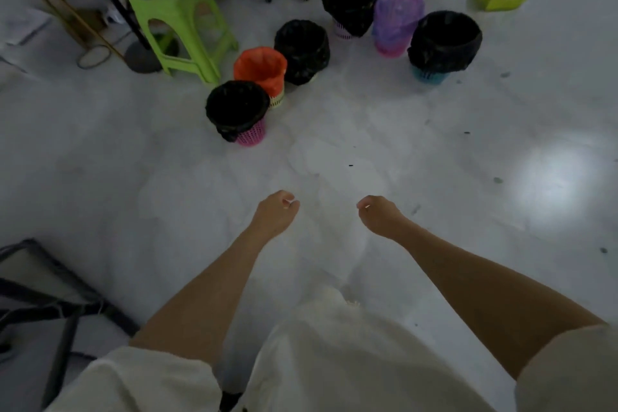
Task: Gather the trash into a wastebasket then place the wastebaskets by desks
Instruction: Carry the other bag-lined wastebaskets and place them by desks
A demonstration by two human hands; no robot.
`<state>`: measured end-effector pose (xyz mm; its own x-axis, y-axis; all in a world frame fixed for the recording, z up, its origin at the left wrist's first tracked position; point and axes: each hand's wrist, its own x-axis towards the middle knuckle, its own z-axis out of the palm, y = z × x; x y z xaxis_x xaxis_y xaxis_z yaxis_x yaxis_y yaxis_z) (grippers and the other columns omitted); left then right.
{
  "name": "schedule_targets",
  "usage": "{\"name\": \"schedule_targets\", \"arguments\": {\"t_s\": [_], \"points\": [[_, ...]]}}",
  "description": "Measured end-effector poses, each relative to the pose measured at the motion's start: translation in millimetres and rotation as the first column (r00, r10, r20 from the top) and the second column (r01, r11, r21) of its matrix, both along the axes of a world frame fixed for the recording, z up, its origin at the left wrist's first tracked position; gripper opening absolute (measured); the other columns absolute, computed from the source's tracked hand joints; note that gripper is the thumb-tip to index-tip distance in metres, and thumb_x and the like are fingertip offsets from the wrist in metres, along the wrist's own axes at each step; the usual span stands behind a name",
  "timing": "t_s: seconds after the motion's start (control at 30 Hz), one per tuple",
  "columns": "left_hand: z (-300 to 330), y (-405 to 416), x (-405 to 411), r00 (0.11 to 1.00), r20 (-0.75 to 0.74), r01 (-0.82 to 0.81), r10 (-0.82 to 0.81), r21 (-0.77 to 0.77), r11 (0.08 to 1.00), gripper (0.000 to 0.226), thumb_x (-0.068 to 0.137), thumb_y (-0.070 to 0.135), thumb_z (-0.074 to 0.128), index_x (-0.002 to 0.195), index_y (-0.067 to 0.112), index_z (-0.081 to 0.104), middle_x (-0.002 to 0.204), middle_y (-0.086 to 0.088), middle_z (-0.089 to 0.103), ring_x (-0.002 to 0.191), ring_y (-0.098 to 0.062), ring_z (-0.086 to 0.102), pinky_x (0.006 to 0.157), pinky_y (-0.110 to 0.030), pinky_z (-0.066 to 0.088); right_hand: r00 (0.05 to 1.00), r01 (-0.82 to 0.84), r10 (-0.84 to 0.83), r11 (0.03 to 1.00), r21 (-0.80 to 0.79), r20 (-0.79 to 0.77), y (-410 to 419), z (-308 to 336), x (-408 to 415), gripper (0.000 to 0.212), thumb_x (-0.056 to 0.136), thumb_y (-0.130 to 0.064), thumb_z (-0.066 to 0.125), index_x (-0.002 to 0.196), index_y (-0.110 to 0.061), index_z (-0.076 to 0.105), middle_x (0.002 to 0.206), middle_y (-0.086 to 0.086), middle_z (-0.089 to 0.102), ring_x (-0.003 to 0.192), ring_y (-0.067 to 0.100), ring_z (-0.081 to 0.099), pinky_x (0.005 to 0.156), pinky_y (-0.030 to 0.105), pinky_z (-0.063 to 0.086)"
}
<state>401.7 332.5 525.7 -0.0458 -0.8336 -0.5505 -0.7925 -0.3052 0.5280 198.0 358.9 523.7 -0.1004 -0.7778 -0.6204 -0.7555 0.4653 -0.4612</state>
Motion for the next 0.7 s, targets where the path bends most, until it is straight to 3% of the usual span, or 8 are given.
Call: {"name": "schedule_targets", "arguments": {"t_s": [0.23,0.37,0.53,0.7], "points": [[-20,-136,26,0.976,0.082,-0.208,0.201,0.083,0.975,0.040,0.096,0.029,0.047,0.131,0.010,0.052,0.135,-0.014,0.054,0.124,-0.030,0.051,0.103,-0.032,0.041,0.983,-0.170,0.171,0.985,-0.015,0.071,-176,-15,21,0.037,0.094,-0.012,0.041,0.126,-0.011,0.058,0.133,0.010,0.058,0.124,0.028,0.053,0.097,0.027,0.041],[-46,-239,28,0.957,0.047,-0.290,0.286,0.132,0.948,0.040,0.097,0.028,0.046,0.132,0.010,0.051,0.135,-0.013,0.055,0.124,-0.029,0.051,0.102,-0.031,0.042,0.974,-0.221,0.220,0.975,0.019,0.043,-291,-30,28,0.037,0.095,-0.012,0.040,0.128,-0.009,0.057,0.134,0.011,0.057,0.125,0.028,0.052,0.100,0.029,0.041],[-49,-354,35,0.925,0.006,-0.374,0.380,0.190,0.908,0.042,0.098,0.029,0.043,0.136,0.012,0.047,0.138,-0.010,0.052,0.125,-0.027,0.049,0.098,-0.027,0.039,0.966,-0.258,0.256,0.962,0.085,0.034,-419,-30,37,0.037,0.096,-0.014,0.040,0.130,-0.010,0.055,0.134,0.012,0.056,0.121,0.029,0.055,0.090,0.028,0.043],[-42,-456,54,0.876,0.029,-0.479,0.482,0.168,0.861,0.040,0.097,0.025,0.043,0.134,0.013,0.051,0.134,-0.012,0.055,0.121,-0.030,0.053,0.093,-0.028,0.042,0.953,-0.302,0.299,0.948,0.100,0.036,-530,-29,54,0.039,0.095,-0.015,0.039,0.131,-0.010,0.053,0.134,0.011,0.056,0.122,0.027,0.053,0.097,0.032,0.043]]}}
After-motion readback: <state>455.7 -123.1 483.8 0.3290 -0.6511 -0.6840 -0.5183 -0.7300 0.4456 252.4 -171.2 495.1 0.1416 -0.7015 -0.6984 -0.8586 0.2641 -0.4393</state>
